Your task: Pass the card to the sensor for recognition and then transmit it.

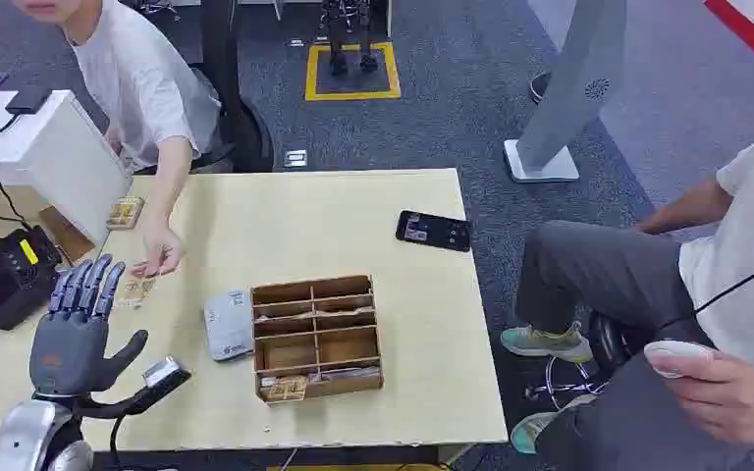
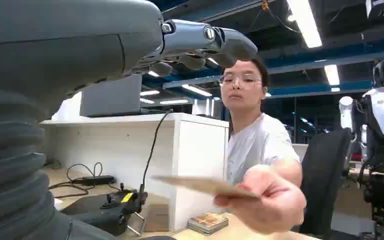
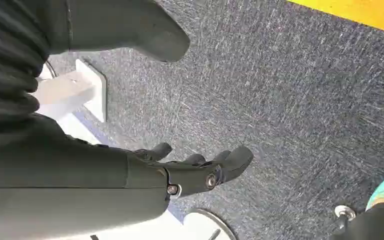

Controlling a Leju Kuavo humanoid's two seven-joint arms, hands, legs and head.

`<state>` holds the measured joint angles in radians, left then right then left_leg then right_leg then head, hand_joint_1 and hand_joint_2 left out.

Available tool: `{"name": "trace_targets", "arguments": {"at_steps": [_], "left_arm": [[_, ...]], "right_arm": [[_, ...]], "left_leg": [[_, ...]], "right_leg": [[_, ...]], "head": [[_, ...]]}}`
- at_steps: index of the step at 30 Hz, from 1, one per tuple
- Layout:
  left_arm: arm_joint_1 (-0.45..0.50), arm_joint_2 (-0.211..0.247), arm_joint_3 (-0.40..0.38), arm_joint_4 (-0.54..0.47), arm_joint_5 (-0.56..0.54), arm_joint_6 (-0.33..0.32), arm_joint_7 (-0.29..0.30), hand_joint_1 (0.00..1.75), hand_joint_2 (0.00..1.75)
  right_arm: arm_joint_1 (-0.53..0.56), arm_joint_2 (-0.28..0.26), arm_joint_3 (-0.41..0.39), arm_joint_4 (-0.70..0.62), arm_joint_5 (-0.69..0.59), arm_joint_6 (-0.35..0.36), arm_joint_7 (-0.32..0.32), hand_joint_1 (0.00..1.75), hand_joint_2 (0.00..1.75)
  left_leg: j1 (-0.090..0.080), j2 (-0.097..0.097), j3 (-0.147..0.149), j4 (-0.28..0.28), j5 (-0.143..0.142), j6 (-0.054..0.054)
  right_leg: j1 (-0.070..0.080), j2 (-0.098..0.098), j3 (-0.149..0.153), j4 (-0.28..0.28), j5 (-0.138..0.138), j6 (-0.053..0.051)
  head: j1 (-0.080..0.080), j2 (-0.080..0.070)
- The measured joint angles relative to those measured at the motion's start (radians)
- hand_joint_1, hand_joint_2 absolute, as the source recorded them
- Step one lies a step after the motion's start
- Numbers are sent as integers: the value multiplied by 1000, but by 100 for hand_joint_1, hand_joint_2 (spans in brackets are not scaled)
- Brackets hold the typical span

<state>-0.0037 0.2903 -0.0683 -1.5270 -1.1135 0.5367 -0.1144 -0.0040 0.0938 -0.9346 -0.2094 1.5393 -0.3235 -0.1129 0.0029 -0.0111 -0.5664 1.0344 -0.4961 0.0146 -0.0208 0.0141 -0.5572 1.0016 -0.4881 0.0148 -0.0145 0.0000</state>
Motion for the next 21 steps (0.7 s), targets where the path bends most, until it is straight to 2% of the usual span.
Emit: {"name": "trace_targets", "arguments": {"at_steps": [6,7,8,21], "left_arm": [[0,0,0,8,-1,0,0,0,175],[0,0,0,8,-1,0,0,23,175],[0,0,0,8,-1,0,0,175,175],[0,9,0,13,11,-1,-2,175,175]], "right_arm": [[-1,0,0,0,0,-1,-11,0,175],[-1,0,0,0,0,-1,-11,0,175],[-1,0,0,0,0,-1,-8,0,175],[-1,0,0,0,0,-4,-11,0,175]], "left_leg": [[0,0,0,0,0,0],[0,0,0,0,0,0],[0,0,0,0,0,0],[0,0,0,0,0,0]], "right_leg": [[0,0,0,0,0,0],[0,0,0,0,0,0],[0,0,0,0,0,0],[0,0,0,0,0,0]], "head": [[0,0],[0,0],[0,0],[0,0]]}}
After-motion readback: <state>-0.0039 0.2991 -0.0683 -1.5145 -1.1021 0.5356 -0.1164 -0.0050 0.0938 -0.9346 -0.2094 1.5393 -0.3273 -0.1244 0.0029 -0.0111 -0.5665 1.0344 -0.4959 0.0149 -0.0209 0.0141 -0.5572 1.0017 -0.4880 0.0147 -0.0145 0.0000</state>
